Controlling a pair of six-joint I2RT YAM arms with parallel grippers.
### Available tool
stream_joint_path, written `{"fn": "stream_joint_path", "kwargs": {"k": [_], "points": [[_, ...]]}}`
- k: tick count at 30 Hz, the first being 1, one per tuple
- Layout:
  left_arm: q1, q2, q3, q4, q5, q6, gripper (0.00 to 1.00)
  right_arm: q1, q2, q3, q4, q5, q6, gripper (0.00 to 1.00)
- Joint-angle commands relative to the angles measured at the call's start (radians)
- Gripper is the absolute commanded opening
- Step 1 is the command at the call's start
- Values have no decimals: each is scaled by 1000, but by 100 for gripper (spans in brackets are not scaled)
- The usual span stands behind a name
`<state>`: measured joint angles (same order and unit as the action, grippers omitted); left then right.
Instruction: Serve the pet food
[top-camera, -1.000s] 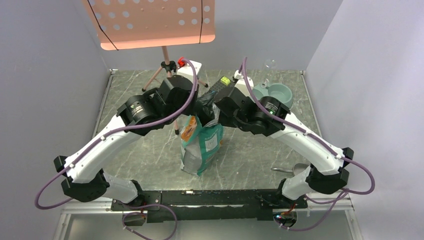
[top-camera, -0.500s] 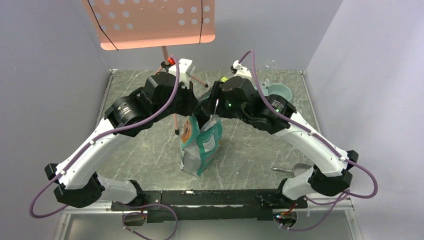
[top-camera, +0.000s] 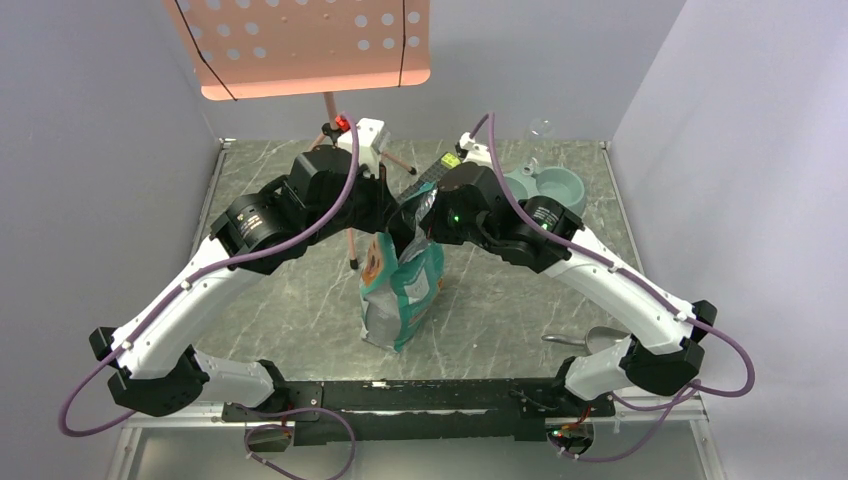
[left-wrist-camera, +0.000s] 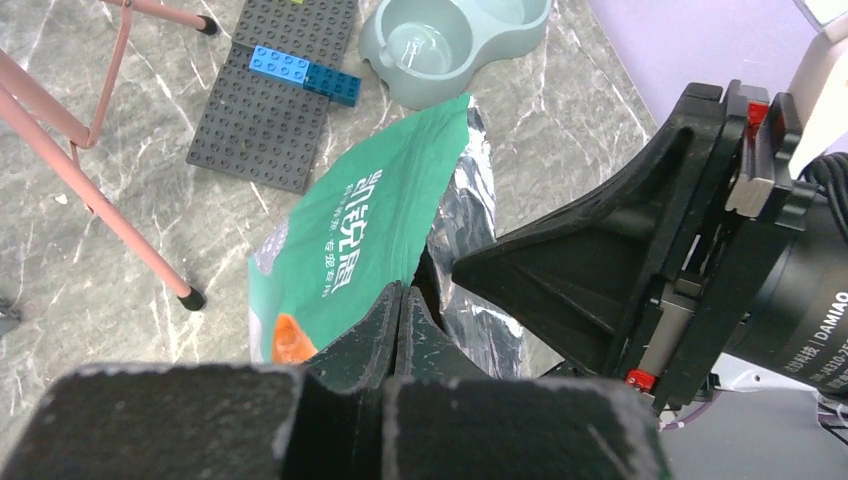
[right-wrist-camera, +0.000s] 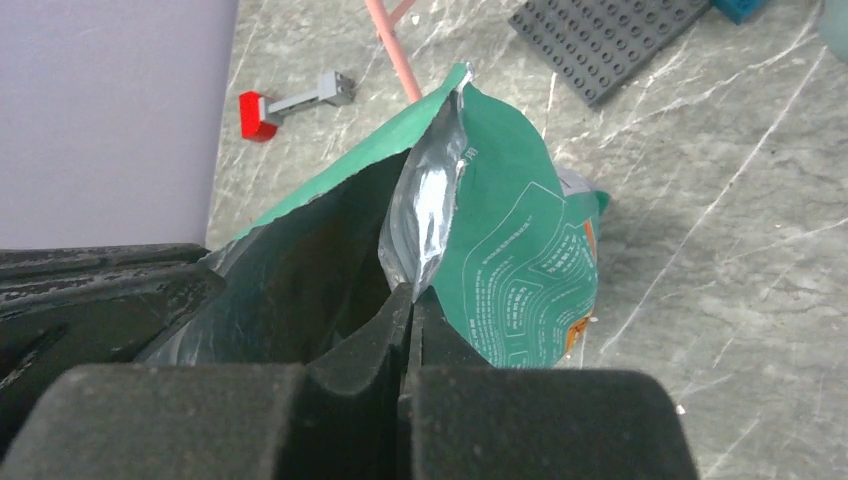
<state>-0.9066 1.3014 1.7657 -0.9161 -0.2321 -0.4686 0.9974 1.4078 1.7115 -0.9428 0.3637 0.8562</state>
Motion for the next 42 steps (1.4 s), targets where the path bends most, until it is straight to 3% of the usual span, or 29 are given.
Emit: {"fn": "stream_joint_path", "kwargs": {"k": [1, 9, 15, 20, 25, 31, 37, 39, 42], "points": [[-2, -31, -3, 57, 15, -24, 0, -2, -36, 4, 58, -79, -35, 0], [-2, -41, -61, 26, 15, -12, 30, -2, -72, 73, 54, -114, -27, 0], [-3, -5, -28, -33, -15, 32, 36, 0, -80, 124, 8, -106, -15, 0], [-3, -7, -24, -60, -89, 75, 33, 0, -105, 95, 14, -91, -20, 0], [-3, -24, -7, -70, -47, 118, 57, 0, -102, 123, -33, -72, -31, 0], [-3, -81, -90, -10, 9, 84, 68, 0, -114, 86, 8, -95, -45, 0], [-5, 0, -59, -66, -73, 145, 60, 0, -101, 97, 3, -108, -48, 0], [-5, 19, -37, -76, -120, 172, 49, 0, -108, 81, 12, -105, -50, 0], [-5, 37, 16, -79, -172, 215, 20, 0, -102, 78, 14, -105, -62, 0]]}}
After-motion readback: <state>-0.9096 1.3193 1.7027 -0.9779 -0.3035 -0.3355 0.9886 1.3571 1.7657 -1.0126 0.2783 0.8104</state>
